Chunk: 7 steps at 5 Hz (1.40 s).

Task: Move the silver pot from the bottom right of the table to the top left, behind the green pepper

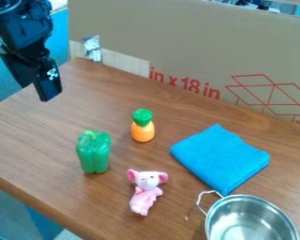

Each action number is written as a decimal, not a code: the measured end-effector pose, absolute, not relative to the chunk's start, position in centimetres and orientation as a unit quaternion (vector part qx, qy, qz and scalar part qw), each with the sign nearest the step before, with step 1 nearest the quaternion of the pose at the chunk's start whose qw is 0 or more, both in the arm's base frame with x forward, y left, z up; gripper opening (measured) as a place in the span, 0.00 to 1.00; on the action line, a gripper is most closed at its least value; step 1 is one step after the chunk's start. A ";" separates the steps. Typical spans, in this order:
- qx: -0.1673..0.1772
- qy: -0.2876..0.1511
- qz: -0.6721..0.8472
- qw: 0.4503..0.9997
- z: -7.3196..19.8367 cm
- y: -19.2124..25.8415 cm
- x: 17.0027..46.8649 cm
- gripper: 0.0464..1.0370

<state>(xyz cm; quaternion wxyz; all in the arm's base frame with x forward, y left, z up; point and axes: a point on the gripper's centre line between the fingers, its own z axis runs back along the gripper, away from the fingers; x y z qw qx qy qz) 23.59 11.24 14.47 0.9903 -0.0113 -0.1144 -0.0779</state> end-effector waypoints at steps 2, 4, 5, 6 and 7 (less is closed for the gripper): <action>-0.029 -0.121 -0.112 0.986 14.9 8.0 22.5 0.97; -0.041 -0.149 -0.185 0.971 16.1 3.0 21.1 0.97; -0.060 -0.150 -0.226 0.961 15.5 -0.9 21.2 0.97; -0.076 -0.127 -0.308 0.940 14.0 -5.7 21.5 0.97; -0.076 -0.118 -0.354 0.925 13.1 -9.3 21.1 0.97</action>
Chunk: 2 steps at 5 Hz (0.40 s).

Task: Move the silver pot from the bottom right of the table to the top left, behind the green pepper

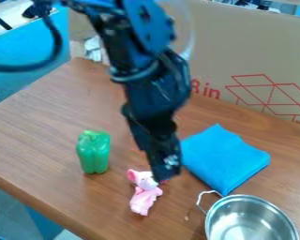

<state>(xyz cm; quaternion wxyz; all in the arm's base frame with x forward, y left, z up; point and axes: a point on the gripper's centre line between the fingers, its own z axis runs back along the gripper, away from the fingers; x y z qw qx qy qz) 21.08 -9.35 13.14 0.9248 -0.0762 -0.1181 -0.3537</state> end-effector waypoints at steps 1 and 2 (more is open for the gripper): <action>-0.072 -0.123 -0.368 0.919 12.1 -12.2 21.1 0.97; -0.056 -0.134 -0.382 0.913 10.8 -13.4 21.9 0.97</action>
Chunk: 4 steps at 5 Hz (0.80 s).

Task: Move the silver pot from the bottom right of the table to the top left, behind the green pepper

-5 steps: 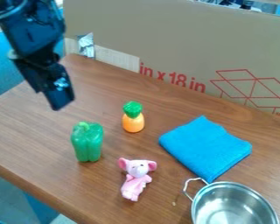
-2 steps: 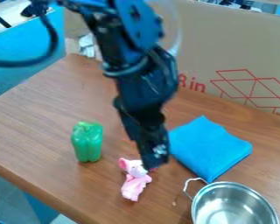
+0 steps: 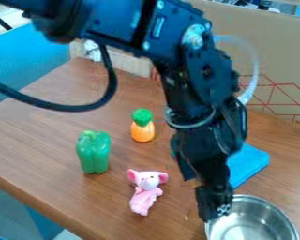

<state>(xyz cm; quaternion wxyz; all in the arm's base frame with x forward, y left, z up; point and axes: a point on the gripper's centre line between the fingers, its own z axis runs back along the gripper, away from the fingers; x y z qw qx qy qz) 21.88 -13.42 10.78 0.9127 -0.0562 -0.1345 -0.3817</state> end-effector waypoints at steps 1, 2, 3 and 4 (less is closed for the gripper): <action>-0.058 -0.131 -0.398 0.906 9.3 -13.5 23.2 0.97; -0.068 -0.130 -0.409 0.901 8.7 -13.3 25.2 0.97; -0.077 -0.137 -0.414 0.897 8.8 -13.3 27.0 0.97; -0.083 -0.137 -0.431 0.888 8.7 -13.8 28.1 0.97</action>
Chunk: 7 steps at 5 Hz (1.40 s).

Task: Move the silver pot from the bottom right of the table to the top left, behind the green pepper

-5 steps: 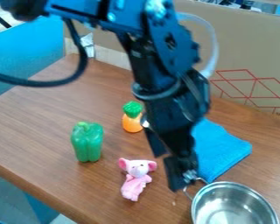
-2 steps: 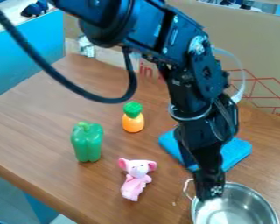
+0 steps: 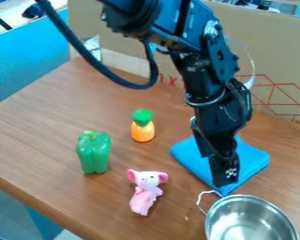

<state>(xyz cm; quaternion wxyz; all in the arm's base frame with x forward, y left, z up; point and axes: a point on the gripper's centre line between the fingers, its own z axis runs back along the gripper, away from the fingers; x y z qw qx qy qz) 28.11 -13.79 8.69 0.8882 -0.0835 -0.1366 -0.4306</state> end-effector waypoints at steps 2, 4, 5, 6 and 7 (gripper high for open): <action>-0.071 -0.134 -0.502 0.852 8.4 -16.7 26.8 0.97; -0.063 -0.096 -0.514 0.850 5.6 -17.6 26.5 0.97; -0.057 -0.101 -0.504 0.856 5.0 -17.1 28.1 0.97; -0.058 -0.105 -0.496 0.860 5.0 -17.0 29.0 0.92; -0.058 -0.089 -0.497 0.861 4.0 -17.0 28.9 0.63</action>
